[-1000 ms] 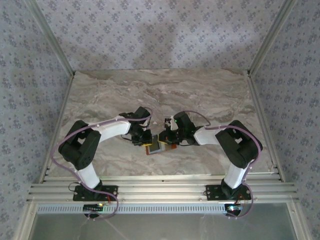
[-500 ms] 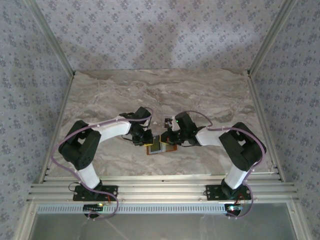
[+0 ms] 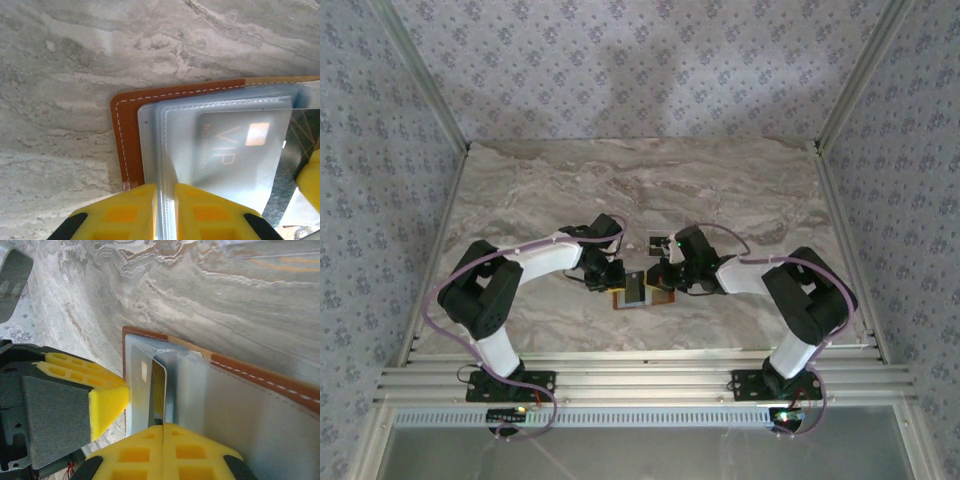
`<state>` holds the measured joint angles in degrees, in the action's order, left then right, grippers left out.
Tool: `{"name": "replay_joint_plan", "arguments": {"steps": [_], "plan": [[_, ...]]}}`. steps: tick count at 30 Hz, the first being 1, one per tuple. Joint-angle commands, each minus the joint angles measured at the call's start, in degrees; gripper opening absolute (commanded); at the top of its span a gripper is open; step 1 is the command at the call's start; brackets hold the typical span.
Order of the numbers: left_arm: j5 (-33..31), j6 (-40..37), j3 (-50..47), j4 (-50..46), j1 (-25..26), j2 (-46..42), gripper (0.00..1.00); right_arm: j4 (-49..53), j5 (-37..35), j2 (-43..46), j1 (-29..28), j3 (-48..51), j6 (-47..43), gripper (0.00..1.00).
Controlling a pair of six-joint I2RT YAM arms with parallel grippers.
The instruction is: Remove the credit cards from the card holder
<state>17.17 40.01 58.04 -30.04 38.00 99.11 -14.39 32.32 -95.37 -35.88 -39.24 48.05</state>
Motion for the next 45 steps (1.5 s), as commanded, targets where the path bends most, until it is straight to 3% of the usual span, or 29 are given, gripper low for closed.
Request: {"name": "replay_joint_plan", "arguments": {"steps": [1, 10, 16, 32, 38, 45], "plan": [[-1.7, -1.1, 0.1, -3.4, -0.1, 2.0, 0.18, 0.4, -1.5, 1.5, 0.4, 0.5, 0.1, 0.0], [-1.0, -1.2, 0.4, -2.8, 0.0, 3.1, 0.17, -2.8, 3.3, -0.7, -0.6, -0.5, 0.3, 0.12], [-0.8, -1.2, 0.3, -2.6, 0.0, 3.3, 0.16, -1.0, 4.9, -2.2, -1.5, -2.3, -0.9, 0.15], [-0.8, -1.2, -0.1, -2.3, 0.0, 2.9, 0.16, 3.8, 3.5, -3.0, -2.8, -4.5, -2.0, 0.14], [-0.9, -1.2, -0.6, -2.2, 0.0, 2.4, 0.16, 7.2, -0.1, -0.8, -2.4, -4.1, -2.4, 0.05], [-0.9, -1.2, -0.7, -1.9, 0.0, 1.7, 0.17, 14.3, -3.7, 4.7, -0.8, -2.7, -5.5, 0.01]]}}
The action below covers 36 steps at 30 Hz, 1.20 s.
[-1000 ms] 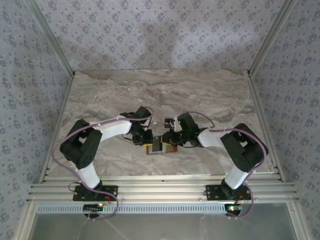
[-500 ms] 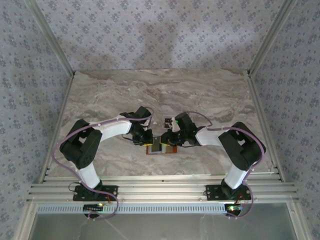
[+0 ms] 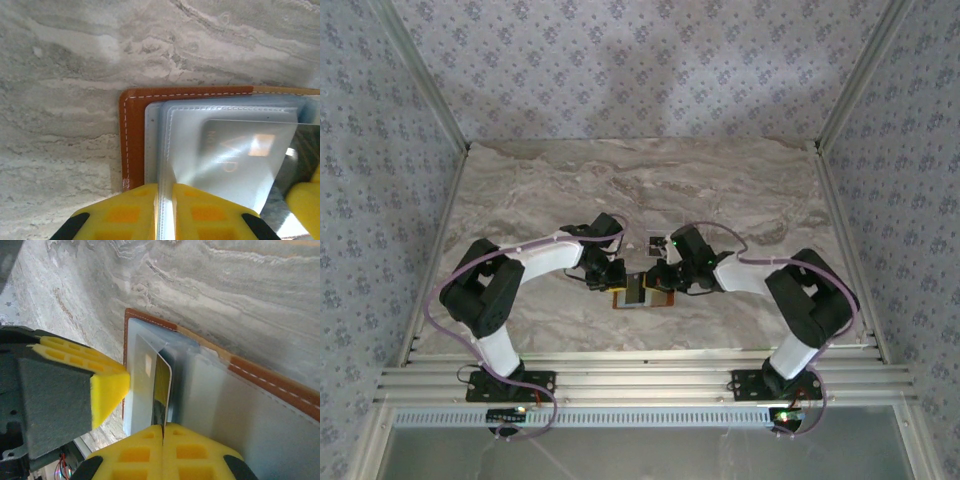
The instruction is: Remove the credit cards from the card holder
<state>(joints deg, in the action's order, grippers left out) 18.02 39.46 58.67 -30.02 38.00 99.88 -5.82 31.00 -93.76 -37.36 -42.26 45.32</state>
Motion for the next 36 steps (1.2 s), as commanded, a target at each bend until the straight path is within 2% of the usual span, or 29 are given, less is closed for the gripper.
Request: {"name": "replay_joint_plan", "arguments": {"steps": [1, 12, 16, 21, 24, 31, 36], "plan": [[-1.6, -0.7, -1.4, -1.9, 0.1, 1.0, 0.17, 6.6, -2.7, 3.8, 1.0, 0.4, -3.1, 0.01], [-1.5, -1.0, -0.4, -0.1, 0.5, -0.9, 0.21, 19.4, -7.5, 13.2, 3.8, -0.7, -8.0, 0.01], [-2.2, -1.1, 1.0, -0.5, 0.5, -1.3, 0.23, 25.1, -8.5, 15.2, 4.8, -4.3, -14.3, 0.0], [-3.1, -2.0, 2.8, -1.8, 0.4, -2.0, 0.24, 35.7, -9.4, 14.8, 4.9, -11.9, -30.7, 0.0], [-3.4, -2.7, 3.2, -2.0, 0.0, -2.0, 0.26, 40.7, -6.5, 13.5, 5.1, -15.8, -42.0, 0.0], [-2.6, -3.7, 2.5, -1.7, -2.2, -2.8, 0.27, 54.4, -13.6, 7.6, 5.1, -28.0, -72.3, 0.0], [-1.8, -4.3, 1.2, -1.4, -4.2, -3.1, 0.27, 61.6, -19.5, 0.3, 4.9, -37.4, -85.9, 0.0]]}}
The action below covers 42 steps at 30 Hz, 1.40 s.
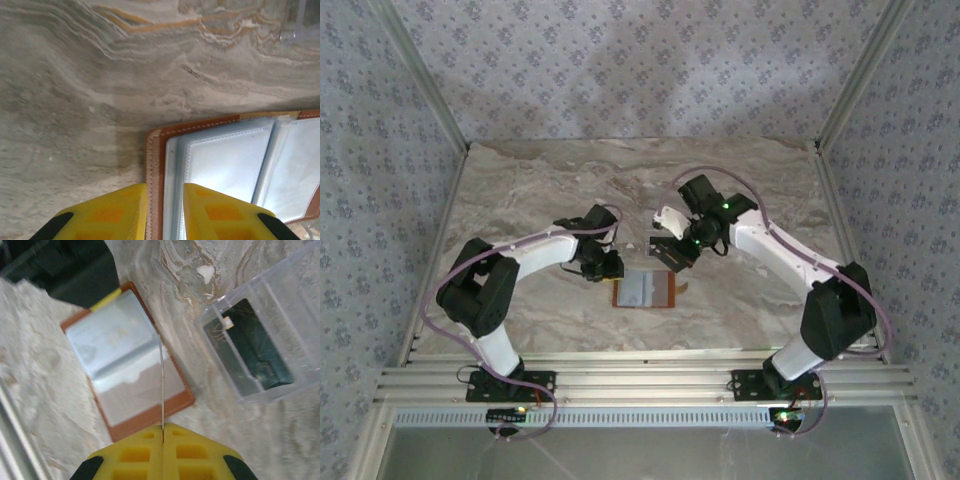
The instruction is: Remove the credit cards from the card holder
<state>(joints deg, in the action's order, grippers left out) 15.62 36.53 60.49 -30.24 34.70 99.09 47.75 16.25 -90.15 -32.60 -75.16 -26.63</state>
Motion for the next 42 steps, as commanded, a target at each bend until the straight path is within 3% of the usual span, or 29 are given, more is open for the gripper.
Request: {"name": "replay_joint_plan", "arguments": {"steps": [1, 11, 22, 42], "plan": [[0.8, -1.4, -1.0, -1.1, -1.2, -2.6, 0.27, 10.2, -4.7, -5.1, 0.1, -6.9, -16.4, 0.0], [1.2, -1.9, -1.6, -1.2, -2.8, -3.4, 0.27, 17.1, -9.6, -17.8, 0.6, -22.8, -32.7, 0.0], [1.0, -1.6, -1.4, -1.5, -3.7, -3.8, 0.27, 21.9, -11.4, -29.4, 1.8, -36.3, -38.3, 0.0], [1.2, -2.4, -2.3, -1.6, -5.2, -4.3, 0.27, 24.0, -8.9, -35.3, 1.5, -37.1, -38.4, 0.0]]}}
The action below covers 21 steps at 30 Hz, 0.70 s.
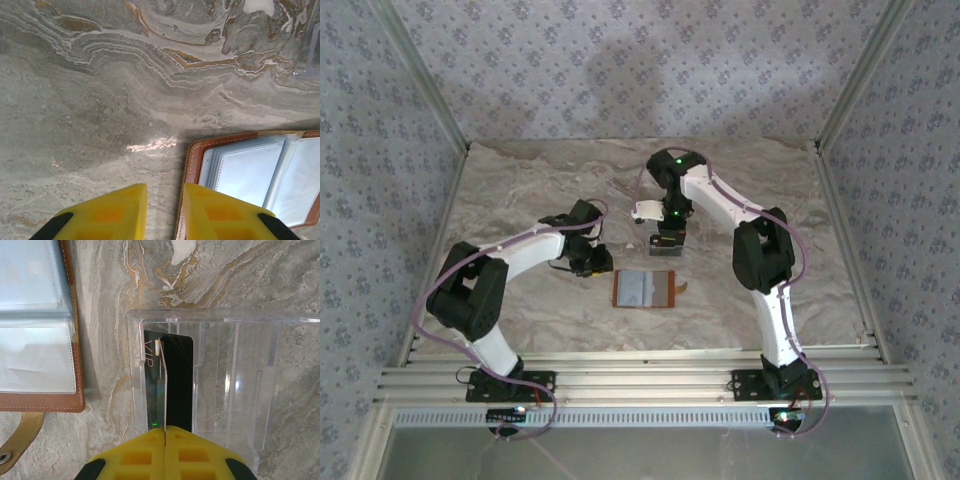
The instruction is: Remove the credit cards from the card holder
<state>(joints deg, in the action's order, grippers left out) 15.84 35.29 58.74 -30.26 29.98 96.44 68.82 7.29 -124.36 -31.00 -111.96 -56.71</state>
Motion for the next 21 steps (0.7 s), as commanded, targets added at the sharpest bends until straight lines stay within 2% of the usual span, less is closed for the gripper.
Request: {"name": "replay_joint_plan", "arguments": {"steps": [1, 5, 13, 21], "plan": [[1.0, -1.2, -0.5, -1.5, -0.4, -1.7, 0.27, 2.7, 0.1, -1.3, -0.1, -0.3, -8.3, 0.0], [1.0, -1.2, -0.8, -1.5, -0.4, -1.7, 0.27, 2.3, 0.3, -1.9, -0.3, 0.0, -8.0, 0.01], [0.9, -1.1, -0.8, -1.4, -0.5, -1.8, 0.27, -0.1, -1.0, -1.6, -0.2, 0.6, -7.0, 0.17], [1.2, -0.9, -0.9, -1.3, -0.5, -1.7, 0.27, -3.3, -3.5, 1.3, -0.1, 1.7, -5.9, 0.21]]}}
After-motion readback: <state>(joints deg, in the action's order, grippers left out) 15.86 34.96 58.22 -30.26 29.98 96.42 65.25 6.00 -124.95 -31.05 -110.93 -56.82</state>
